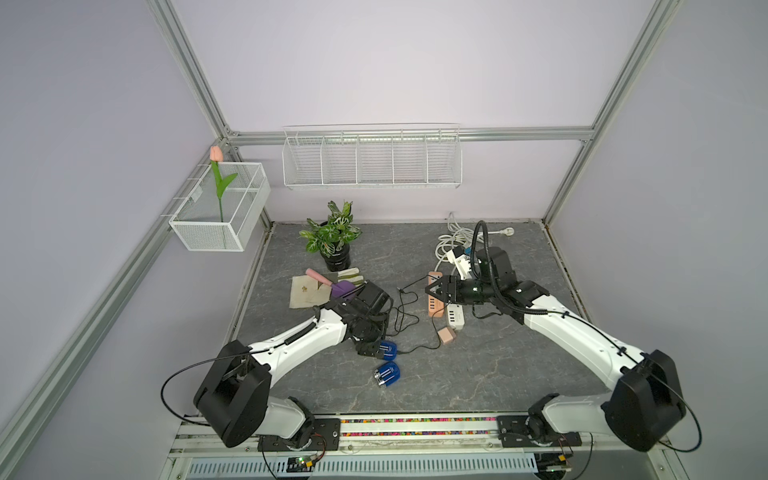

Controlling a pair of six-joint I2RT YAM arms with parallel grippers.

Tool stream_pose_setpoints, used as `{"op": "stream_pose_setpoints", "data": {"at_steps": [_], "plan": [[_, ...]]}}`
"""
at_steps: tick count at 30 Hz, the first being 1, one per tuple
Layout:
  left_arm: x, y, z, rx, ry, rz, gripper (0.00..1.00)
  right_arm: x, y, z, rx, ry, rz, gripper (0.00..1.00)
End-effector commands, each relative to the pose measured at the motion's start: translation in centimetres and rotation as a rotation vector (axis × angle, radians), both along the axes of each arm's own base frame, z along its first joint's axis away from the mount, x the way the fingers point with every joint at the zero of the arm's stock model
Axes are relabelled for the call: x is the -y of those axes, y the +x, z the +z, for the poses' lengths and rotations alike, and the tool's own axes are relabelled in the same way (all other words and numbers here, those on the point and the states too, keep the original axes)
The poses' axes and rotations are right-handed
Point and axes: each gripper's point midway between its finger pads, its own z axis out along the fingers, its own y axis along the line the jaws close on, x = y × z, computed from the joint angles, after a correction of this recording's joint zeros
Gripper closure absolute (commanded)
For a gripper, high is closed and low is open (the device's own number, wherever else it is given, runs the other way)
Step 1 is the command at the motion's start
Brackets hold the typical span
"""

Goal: Charge the electric shaver
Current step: Place the electric shaver at the center of the board, then pick up the charging cable from the center of the board.

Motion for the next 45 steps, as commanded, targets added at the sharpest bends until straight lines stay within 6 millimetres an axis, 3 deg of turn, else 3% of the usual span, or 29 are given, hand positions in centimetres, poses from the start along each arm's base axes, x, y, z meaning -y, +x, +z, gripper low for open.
{"op": "stream_pose_setpoints", "data": {"at_steps": [1,3,7,10,16,23,30,38,45], "plan": [[-2.4,1.3,3.0,0.021,0.047,0.179,0.36,0.5,0.6,1.0,0.074,-0.077,-0.008,0.41],[-3.1,3.2,3.7,0.063,0.082,0.160,0.46,1.1,1.1,1.5,0.094,-0.108,-0.042,0.41],[-2.4,7.8,3.4,0.087,0.153,0.041,0.49,1.8,1.9,2.5,0.124,-0.151,-0.082,0.43],[-0.7,11.4,2.1,0.082,0.192,-0.060,0.49,1.9,2.3,3.6,0.149,-0.156,-0.092,0.43],[2.3,15.9,-1.4,0.062,0.220,-0.176,0.48,2.2,2.6,5.1,0.172,-0.166,-0.107,0.43],[4.2,17.9,-5.1,0.045,0.223,-0.220,0.43,2.5,2.3,5.0,0.166,-0.164,-0.118,0.43],[4.7,17.5,-6.8,0.002,0.230,-0.252,0.42,2.6,2.3,4.3,0.153,-0.166,-0.122,0.43],[5.8,18.3,-7.5,0.011,0.216,-0.265,0.52,2.4,2.4,3.6,0.134,-0.157,-0.120,0.43],[6.5,18.3,-7.7,0.008,0.202,-0.280,0.53,2.5,2.3,3.2,0.122,-0.155,-0.122,0.43]]}}
